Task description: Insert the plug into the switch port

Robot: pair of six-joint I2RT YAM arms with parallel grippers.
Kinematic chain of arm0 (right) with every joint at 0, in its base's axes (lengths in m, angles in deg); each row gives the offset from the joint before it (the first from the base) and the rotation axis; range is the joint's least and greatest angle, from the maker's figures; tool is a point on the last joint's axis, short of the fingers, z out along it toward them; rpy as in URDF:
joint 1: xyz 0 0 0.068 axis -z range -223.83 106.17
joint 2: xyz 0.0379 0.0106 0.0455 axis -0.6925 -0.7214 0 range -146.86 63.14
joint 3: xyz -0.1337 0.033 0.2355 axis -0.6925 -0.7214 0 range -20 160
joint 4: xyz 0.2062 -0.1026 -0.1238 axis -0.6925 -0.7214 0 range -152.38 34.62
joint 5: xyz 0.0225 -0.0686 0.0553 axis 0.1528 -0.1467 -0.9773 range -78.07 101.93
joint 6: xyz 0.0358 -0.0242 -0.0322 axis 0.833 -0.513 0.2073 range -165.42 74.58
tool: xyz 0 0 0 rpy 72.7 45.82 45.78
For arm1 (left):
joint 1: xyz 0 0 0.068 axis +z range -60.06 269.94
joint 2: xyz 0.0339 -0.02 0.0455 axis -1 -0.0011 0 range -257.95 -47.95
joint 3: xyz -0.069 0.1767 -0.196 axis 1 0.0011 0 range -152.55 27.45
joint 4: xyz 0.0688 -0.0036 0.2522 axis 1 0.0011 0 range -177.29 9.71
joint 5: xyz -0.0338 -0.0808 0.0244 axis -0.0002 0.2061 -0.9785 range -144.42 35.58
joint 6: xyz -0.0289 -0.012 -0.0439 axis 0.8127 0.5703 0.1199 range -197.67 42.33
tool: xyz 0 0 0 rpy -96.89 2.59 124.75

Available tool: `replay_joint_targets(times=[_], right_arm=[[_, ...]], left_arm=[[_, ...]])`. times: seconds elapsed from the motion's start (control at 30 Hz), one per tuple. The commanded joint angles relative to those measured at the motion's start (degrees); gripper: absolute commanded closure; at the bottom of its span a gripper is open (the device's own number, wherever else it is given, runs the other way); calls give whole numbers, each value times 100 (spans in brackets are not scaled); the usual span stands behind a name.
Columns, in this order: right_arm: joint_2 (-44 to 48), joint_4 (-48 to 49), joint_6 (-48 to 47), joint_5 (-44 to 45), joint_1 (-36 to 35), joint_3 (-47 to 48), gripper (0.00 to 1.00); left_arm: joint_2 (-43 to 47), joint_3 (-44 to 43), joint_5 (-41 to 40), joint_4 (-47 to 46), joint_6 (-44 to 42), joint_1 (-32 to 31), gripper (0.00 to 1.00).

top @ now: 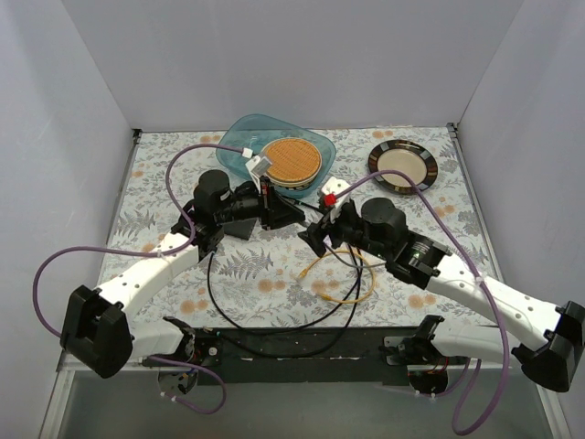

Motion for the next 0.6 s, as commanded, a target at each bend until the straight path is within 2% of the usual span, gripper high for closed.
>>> replay_joint_targets(times=[0.0, 0.07, 0.13, 0.3, 0.43, 0.57], right_arm=[[448, 535, 130, -135, 60, 347, 10], [457, 430, 279, -546, 235, 487, 11], [387, 403, 376, -1328, 576, 575, 13], [133, 465, 798, -3216, 1438, 716, 28], [-192, 403, 816, -3747, 1590, 874, 38], [-430, 245, 781, -4152, 1642, 936, 43]], left_arm=[[532, 128, -80, -229, -232, -33, 100], [611, 154, -72, -247, -241, -33, 100], [647, 181, -45, -300, -232, -42, 100], [804, 234, -71, -352, -232, -51, 100], [866, 242, -89, -344, -241, -51, 100], [910, 242, -98, -344, -250, -51, 100]])
